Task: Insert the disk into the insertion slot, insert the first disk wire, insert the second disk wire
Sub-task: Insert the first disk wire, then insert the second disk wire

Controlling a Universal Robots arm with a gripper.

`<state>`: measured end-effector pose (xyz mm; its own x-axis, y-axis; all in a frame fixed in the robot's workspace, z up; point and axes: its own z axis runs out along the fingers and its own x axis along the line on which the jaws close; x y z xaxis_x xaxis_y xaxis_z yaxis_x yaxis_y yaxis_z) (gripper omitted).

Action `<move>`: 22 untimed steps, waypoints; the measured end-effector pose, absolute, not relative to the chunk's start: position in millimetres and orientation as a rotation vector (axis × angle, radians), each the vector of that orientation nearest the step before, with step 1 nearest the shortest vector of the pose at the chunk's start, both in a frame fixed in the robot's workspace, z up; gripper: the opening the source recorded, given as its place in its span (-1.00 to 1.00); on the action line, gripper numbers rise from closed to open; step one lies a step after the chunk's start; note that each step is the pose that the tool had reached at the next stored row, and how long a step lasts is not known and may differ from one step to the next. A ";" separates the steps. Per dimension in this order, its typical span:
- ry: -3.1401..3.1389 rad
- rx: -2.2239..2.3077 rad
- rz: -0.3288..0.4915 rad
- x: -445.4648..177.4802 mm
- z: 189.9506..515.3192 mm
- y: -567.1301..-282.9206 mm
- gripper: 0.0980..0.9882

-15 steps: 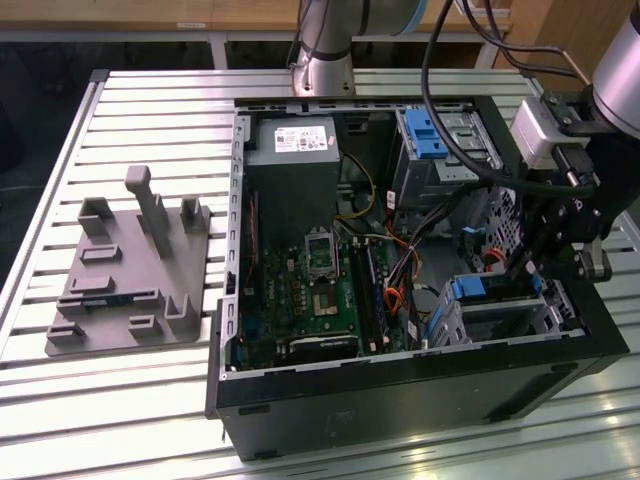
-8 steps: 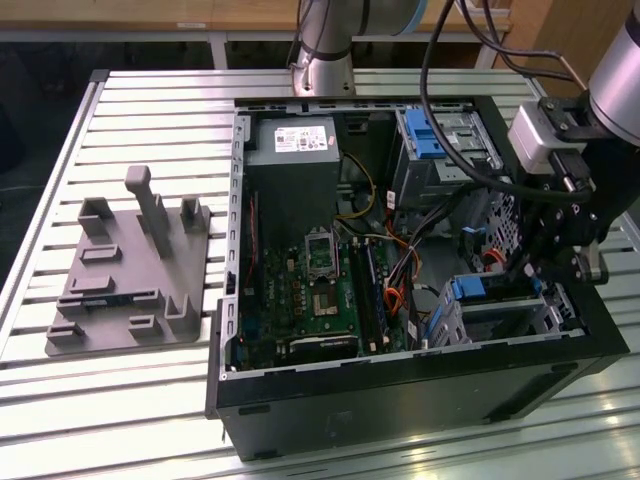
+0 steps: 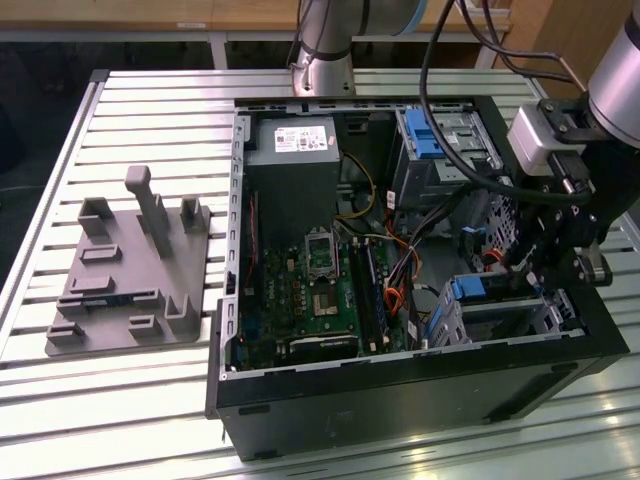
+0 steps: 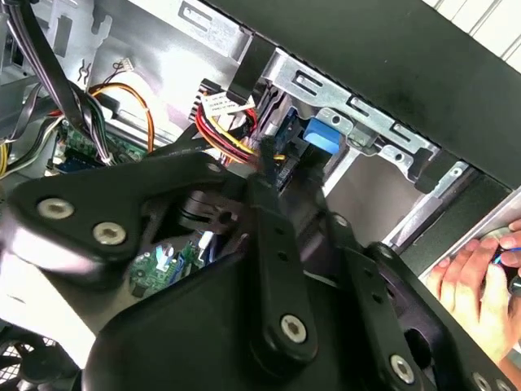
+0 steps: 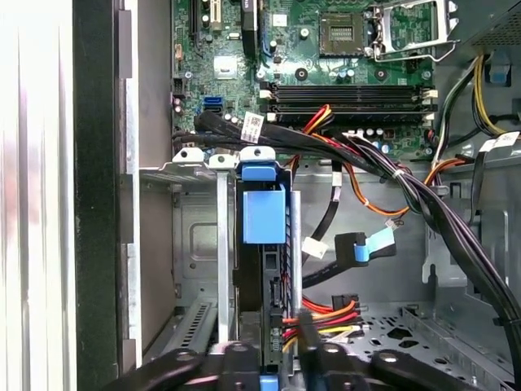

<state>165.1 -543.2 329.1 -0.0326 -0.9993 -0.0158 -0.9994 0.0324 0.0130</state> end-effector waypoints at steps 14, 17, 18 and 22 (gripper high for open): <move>2.259 -2.174 0.024 164.9 345.5 -536.0 -0.42; 2.259 -2.175 0.024 164.9 345.5 -536.0 -0.42; 2.259 -2.174 0.023 164.9 345.5 -536.0 -0.42; 2.259 -2.175 0.023 164.9 345.5 -536.0 -0.42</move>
